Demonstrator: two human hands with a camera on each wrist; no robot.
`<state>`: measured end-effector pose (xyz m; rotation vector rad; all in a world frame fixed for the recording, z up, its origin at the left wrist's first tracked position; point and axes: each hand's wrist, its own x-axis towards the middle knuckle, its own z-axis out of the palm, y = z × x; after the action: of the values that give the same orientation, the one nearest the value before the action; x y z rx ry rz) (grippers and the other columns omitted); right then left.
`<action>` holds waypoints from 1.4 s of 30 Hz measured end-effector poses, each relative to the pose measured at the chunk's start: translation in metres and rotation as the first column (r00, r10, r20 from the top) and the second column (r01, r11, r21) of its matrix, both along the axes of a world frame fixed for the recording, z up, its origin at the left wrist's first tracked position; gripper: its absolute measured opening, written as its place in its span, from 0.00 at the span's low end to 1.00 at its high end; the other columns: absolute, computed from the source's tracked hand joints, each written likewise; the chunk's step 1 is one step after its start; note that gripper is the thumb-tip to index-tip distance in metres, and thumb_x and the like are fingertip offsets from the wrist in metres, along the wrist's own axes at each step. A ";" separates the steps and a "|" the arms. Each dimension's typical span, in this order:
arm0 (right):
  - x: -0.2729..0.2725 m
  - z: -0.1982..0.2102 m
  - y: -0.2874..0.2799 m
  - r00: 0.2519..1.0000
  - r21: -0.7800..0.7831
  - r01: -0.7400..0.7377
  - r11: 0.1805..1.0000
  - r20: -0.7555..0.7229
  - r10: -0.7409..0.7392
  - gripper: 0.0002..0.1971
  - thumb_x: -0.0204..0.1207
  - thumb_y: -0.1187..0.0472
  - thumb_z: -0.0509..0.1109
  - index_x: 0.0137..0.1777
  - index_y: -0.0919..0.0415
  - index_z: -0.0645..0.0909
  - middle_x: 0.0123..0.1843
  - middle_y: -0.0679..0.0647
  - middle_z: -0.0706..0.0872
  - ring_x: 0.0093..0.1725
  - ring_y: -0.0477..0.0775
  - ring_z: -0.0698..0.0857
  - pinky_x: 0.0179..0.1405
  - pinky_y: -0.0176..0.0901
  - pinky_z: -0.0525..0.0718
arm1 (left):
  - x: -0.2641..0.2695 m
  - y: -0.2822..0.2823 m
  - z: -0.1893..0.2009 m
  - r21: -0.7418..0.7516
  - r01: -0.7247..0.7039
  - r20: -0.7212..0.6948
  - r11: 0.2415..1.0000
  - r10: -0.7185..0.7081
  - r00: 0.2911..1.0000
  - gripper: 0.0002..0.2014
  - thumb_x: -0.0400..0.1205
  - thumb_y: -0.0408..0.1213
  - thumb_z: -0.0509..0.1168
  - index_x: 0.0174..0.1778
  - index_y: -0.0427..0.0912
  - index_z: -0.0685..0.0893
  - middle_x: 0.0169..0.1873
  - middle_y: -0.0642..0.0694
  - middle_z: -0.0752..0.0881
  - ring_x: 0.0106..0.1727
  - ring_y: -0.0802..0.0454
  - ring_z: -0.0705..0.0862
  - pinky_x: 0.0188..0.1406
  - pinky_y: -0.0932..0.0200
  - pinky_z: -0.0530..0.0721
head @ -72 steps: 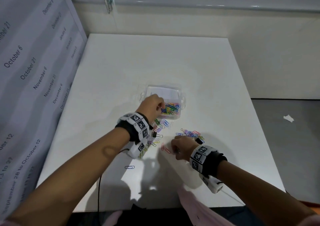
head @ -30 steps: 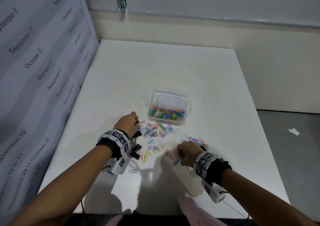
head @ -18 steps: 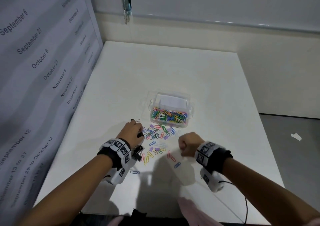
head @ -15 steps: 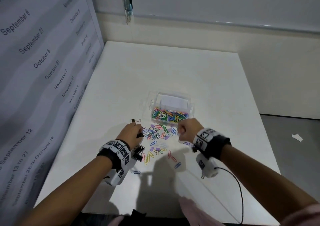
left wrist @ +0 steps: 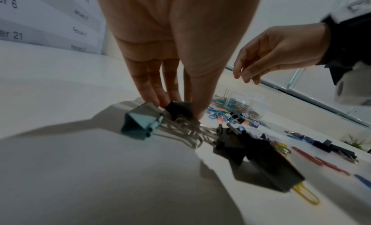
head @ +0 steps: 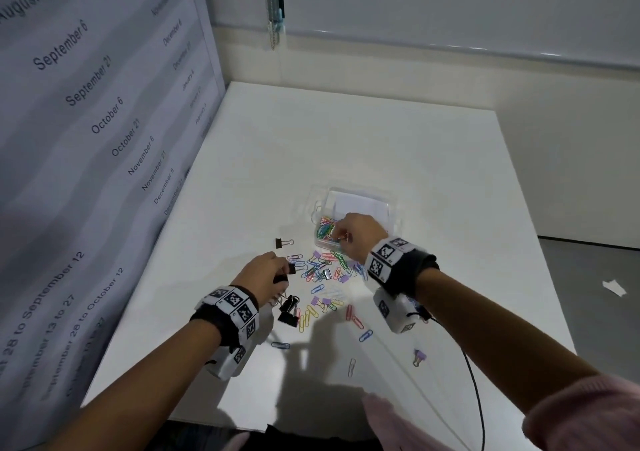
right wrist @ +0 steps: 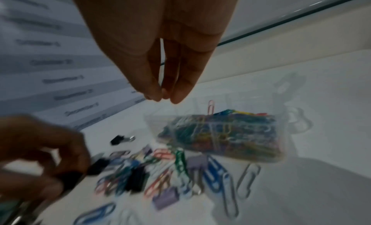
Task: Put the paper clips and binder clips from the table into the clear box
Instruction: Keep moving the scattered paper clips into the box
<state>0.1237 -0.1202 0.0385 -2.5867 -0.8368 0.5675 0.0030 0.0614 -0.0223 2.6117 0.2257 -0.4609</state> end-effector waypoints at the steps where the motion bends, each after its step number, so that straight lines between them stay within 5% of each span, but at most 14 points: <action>1: -0.007 -0.004 0.003 0.999 0.000 -0.043 0.999 -0.014 0.043 0.11 0.74 0.68 0.63 0.50 0.59 0.85 0.54 0.56 0.86 0.57 0.56 0.83 0.57 0.44 0.79 | -0.001 0.001 0.000 0.004 0.017 -0.009 1.000 -0.017 1.000 0.12 0.78 0.37 0.68 0.57 0.42 0.81 0.56 0.42 0.81 0.59 0.44 0.80 0.58 0.54 0.77; 7: -0.032 -0.029 0.018 0.946 -0.215 -0.322 0.922 -0.043 0.320 0.18 0.74 0.66 0.65 0.65 0.64 0.75 0.64 0.60 0.78 0.64 0.61 0.78 0.62 0.53 0.80 | -0.007 0.005 0.003 0.016 0.051 -0.034 0.999 -0.050 0.998 0.13 0.74 0.42 0.67 0.53 0.44 0.82 0.53 0.44 0.79 0.57 0.47 0.78 0.56 0.52 0.81; 13: -0.030 -0.038 0.026 0.951 -0.309 -0.299 0.903 -0.017 0.309 0.19 0.73 0.76 0.62 0.64 0.68 0.71 0.64 0.64 0.76 0.65 0.64 0.77 0.59 0.55 0.80 | 0.023 -0.003 0.003 0.002 -0.038 0.077 0.999 0.038 0.996 0.12 0.80 0.37 0.62 0.59 0.40 0.80 0.56 0.40 0.78 0.58 0.42 0.80 0.58 0.52 0.78; 20: -0.032 -0.047 0.026 0.961 -0.297 -0.265 0.917 0.000 0.278 0.17 0.72 0.72 0.66 0.61 0.69 0.75 0.61 0.65 0.78 0.62 0.65 0.78 0.57 0.52 0.78 | 0.039 -0.014 -0.005 0.019 0.003 0.043 1.000 -0.004 0.999 0.13 0.78 0.31 0.65 0.59 0.37 0.80 0.59 0.39 0.77 0.61 0.42 0.78 0.58 0.55 0.75; 26: -0.031 -0.055 0.017 0.980 -0.189 -0.196 0.962 -0.073 0.185 0.19 0.74 0.70 0.66 0.65 0.62 0.76 0.63 0.62 0.81 0.65 0.63 0.78 0.63 0.50 0.75 | 0.031 -0.021 -0.008 0.048 0.047 -0.003 0.998 -0.047 0.999 0.11 0.79 0.30 0.63 0.57 0.36 0.80 0.58 0.38 0.79 0.61 0.39 0.79 0.59 0.51 0.76; 32: -0.030 -0.041 0.012 0.994 -0.077 -0.055 0.996 -0.095 0.047 0.13 0.74 0.72 0.60 0.53 0.62 0.83 0.55 0.58 0.89 0.56 0.59 0.84 0.53 0.43 0.79 | 0.032 -0.026 -0.005 0.083 0.070 -0.051 0.994 -0.066 0.997 0.11 0.75 0.26 0.63 0.53 0.35 0.80 0.54 0.37 0.80 0.56 0.39 0.81 0.55 0.52 0.78; 36: -0.010 -0.016 0.003 0.998 0.071 0.051 0.996 -0.048 -0.047 0.13 0.71 0.72 0.60 0.45 0.62 0.86 0.47 0.57 0.91 0.49 0.57 0.87 0.49 0.42 0.82 | 0.035 -0.023 -0.007 0.056 0.066 -0.076 0.996 -0.061 0.995 0.10 0.68 0.22 0.62 0.41 0.40 0.77 0.50 0.37 0.81 0.52 0.38 0.82 0.54 0.48 0.82; 42: 0.025 0.006 -0.014 0.983 0.060 0.181 0.982 -0.001 -0.181 0.10 0.73 0.68 0.65 0.47 0.62 0.87 0.50 0.57 0.91 0.53 0.55 0.86 0.48 0.35 0.76 | 0.033 -0.025 -0.013 0.110 0.121 -0.089 0.987 -0.112 0.990 0.08 0.68 0.27 0.62 0.38 0.44 0.76 0.49 0.42 0.83 0.59 0.45 0.77 0.56 0.56 0.76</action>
<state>0.1488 -0.1341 0.0445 -2.5755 -0.6013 0.4763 0.0362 0.0366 -0.0356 2.7315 0.1298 -0.6143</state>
